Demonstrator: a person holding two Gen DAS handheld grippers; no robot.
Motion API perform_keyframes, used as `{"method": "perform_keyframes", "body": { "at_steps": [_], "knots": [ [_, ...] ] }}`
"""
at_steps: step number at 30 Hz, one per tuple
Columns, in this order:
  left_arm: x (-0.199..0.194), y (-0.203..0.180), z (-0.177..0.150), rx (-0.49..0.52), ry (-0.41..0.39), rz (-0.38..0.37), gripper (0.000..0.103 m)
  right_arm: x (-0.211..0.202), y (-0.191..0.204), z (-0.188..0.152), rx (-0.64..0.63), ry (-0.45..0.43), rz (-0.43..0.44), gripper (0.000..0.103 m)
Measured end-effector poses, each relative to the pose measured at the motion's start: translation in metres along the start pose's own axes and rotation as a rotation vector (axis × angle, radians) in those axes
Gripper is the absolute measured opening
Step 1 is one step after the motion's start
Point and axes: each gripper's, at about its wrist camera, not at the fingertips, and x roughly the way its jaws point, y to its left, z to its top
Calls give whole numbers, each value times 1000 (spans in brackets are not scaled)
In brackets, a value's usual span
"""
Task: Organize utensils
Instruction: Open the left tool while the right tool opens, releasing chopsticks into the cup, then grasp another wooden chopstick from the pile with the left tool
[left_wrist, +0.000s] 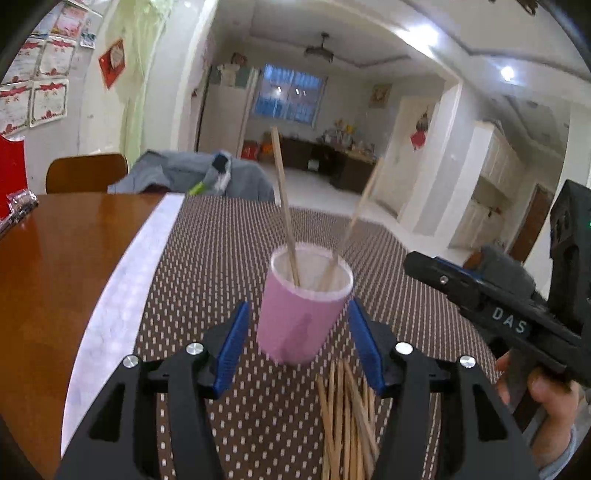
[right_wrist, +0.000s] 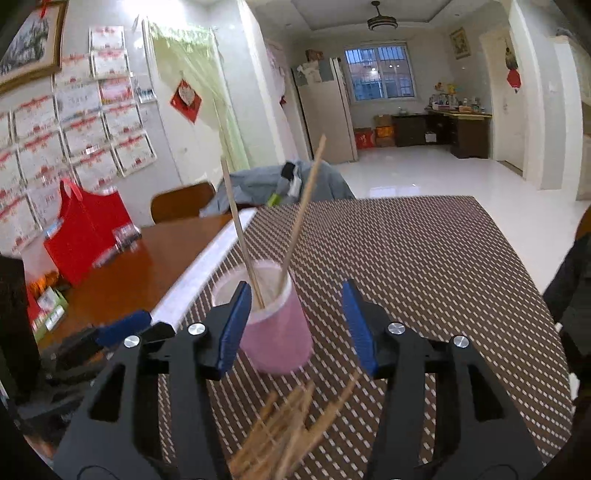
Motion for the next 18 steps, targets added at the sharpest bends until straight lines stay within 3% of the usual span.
{"method": "perform_keyframes", "body": {
  "at_steps": [4, 9, 18],
  "knots": [
    [12, -4, -18, 26, 108, -24, 55, 2, -4, -27, -18, 78, -46, 52],
    [38, -12, -44, 53, 260, -48, 55, 9, -13, -59, 3, 170, -41, 52],
    [61, -17, -73, 100, 373, -88, 55, 15, -17, -95, 16, 241, -22, 55]
  ]
}}
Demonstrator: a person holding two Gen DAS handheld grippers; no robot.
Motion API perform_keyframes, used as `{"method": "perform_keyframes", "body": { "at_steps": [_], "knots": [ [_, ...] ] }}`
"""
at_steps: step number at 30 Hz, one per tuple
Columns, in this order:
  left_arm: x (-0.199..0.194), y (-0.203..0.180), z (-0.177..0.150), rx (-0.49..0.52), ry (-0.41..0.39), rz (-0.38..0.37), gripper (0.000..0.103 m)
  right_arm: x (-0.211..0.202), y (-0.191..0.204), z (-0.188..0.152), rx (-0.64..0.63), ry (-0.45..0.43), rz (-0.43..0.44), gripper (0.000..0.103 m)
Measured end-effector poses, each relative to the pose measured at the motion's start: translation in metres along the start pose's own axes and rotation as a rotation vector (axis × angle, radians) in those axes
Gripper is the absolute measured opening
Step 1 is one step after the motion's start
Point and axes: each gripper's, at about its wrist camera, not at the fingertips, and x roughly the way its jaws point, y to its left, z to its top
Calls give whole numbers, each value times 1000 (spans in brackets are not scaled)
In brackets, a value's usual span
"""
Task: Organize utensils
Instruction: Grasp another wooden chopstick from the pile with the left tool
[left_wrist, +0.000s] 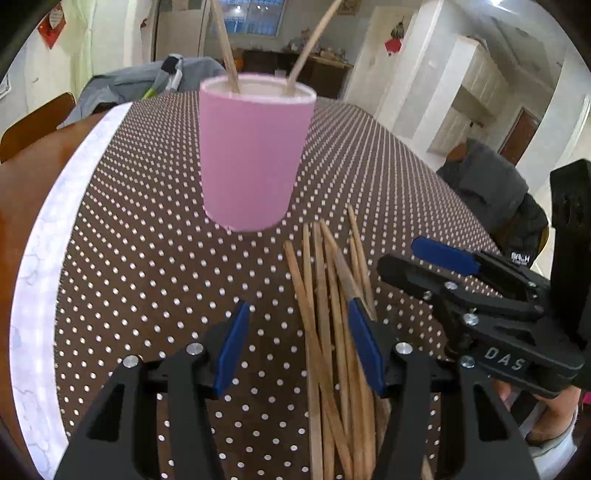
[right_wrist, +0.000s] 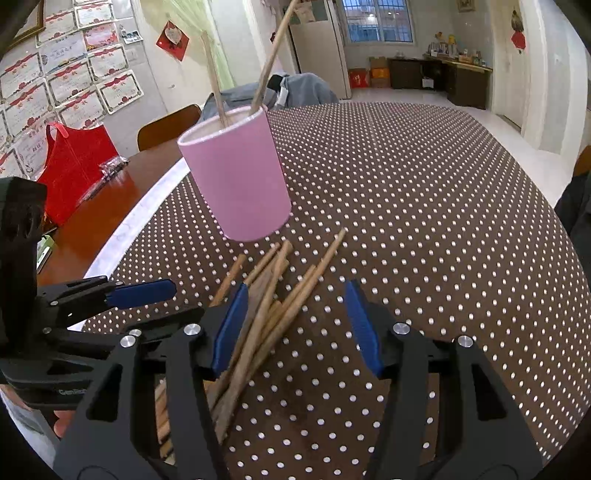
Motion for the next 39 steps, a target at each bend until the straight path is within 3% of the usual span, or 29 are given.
{"method": "perform_keyframes", "body": {
  "at_steps": [8, 12, 18, 25, 29, 39],
  "knots": [
    [14, -3, -3, 41, 30, 54, 54, -3, -3, -10, -17, 7, -10, 56],
    [13, -4, -3, 42, 27, 67, 49, 0, -2, -14, -31, 30, 2, 56],
    [8, 7, -4, 26, 17, 87, 31, 2, -2, -14, -17, 41, 9, 58],
    [11, -3, -6, 108, 3, 191, 17, 5, 4, -16, -34, 60, 13, 58],
    [10, 2, -5, 87, 1, 199, 6, 5, 9, -18, -52, 68, 2, 58],
    [6, 9, -5, 50, 11, 193, 6, 8, 17, -18, -96, 89, -58, 58]
  ]
}}
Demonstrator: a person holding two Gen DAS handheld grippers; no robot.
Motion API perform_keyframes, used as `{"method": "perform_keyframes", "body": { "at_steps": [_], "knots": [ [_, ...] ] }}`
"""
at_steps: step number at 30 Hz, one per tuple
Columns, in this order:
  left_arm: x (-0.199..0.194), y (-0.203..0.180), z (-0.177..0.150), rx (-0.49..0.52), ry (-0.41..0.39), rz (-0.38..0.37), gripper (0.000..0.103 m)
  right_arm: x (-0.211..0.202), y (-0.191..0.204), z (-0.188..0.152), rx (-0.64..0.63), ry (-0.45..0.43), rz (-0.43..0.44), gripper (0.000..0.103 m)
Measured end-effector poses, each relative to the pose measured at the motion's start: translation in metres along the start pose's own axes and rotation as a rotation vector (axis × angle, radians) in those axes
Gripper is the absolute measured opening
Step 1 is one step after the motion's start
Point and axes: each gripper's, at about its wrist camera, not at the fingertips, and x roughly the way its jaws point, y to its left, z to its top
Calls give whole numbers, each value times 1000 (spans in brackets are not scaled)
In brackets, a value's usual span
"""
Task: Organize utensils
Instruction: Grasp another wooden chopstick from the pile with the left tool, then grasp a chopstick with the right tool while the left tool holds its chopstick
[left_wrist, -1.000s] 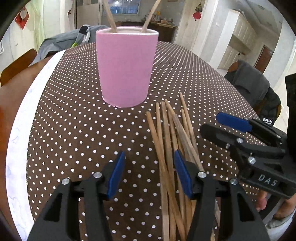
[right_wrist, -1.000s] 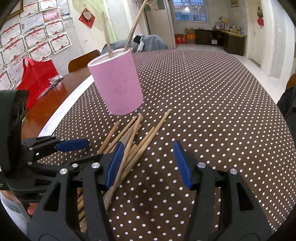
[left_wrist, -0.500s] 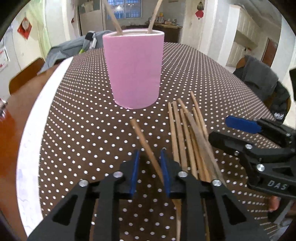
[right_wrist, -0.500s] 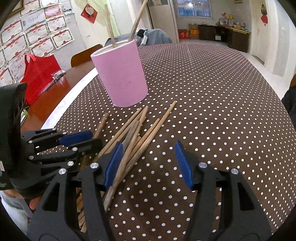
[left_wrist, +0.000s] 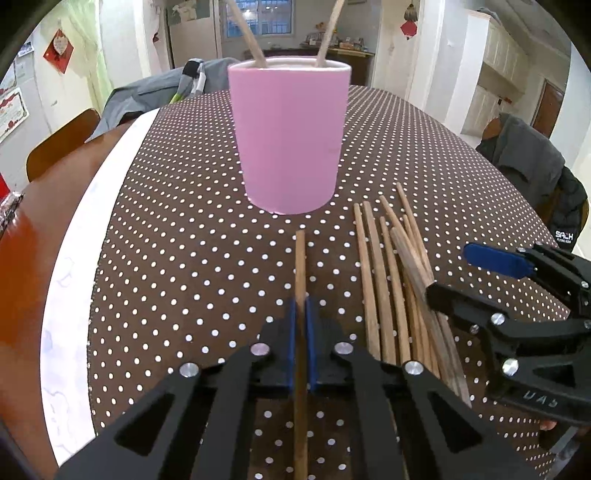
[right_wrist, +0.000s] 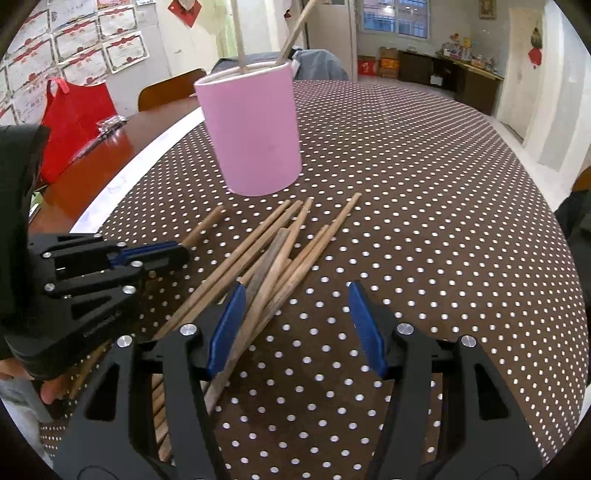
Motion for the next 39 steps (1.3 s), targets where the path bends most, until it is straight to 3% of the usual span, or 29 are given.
{"method": "perform_keyframes", "body": {
  "at_steps": [16, 27, 39],
  "knots": [
    [-1, 4, -1, -35, -1, 8, 6, 9, 6, 8, -25, 49, -33, 58],
    [0, 4, -1, -27, -3, 19, 6, 13, -14, 6, 44, 64, -39, 58],
    [-1, 0, -1, -14, -6, 35, 6, 18, -8, 9, 7, 83, -70, 58]
  ]
}}
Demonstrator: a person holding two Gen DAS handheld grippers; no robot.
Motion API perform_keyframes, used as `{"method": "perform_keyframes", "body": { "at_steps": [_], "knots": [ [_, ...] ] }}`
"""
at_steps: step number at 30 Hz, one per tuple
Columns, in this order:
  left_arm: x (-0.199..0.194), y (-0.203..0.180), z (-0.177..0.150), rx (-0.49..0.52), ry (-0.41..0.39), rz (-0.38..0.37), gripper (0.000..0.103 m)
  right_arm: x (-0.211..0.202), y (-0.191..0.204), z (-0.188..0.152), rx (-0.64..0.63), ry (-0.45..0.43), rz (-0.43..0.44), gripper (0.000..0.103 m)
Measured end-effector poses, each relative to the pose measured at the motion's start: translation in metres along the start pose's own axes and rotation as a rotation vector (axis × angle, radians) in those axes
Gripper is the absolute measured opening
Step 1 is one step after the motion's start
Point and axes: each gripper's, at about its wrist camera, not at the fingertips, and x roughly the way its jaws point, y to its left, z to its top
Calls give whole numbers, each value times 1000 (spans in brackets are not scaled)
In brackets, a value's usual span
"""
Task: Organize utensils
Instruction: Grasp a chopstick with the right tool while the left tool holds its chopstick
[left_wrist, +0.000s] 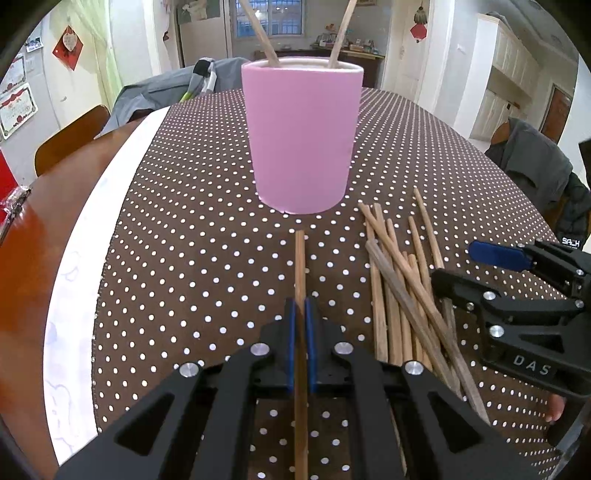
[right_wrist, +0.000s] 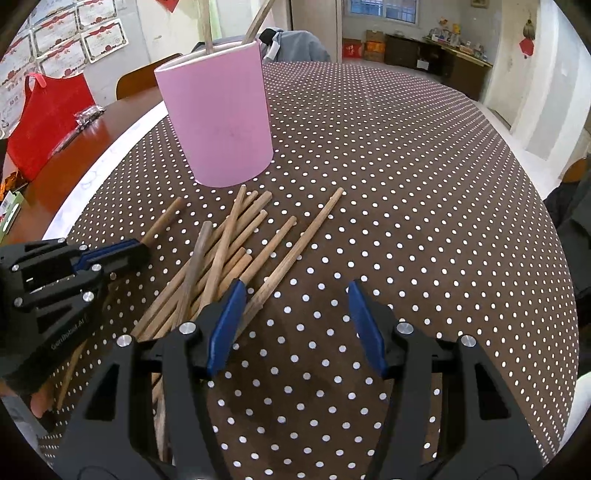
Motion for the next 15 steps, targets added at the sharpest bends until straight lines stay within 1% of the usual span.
{"method": "perform_keyframes", "body": {
  "at_steps": [2, 3, 7, 11, 15],
  "knots": [
    [0, 0, 0, 0, -1, 0, 6, 3, 7, 1, -31, 8, -28, 59],
    [0, -1, 0, -2, -2, -1, 6, 4, 11, 2, -52, 10, -42, 57],
    [0, 1, 0, -5, -5, -6, 6, 4, 6, 5, -77, 39, -15, 55],
    [1, 5, 1, -24, 0, -23, 6, 2, -6, 14, -85, 90, 4, 39],
    [4, 6, 6, -32, 28, -17, 6, 5, -17, 24, -93, 153, 36, 27]
  ]
}}
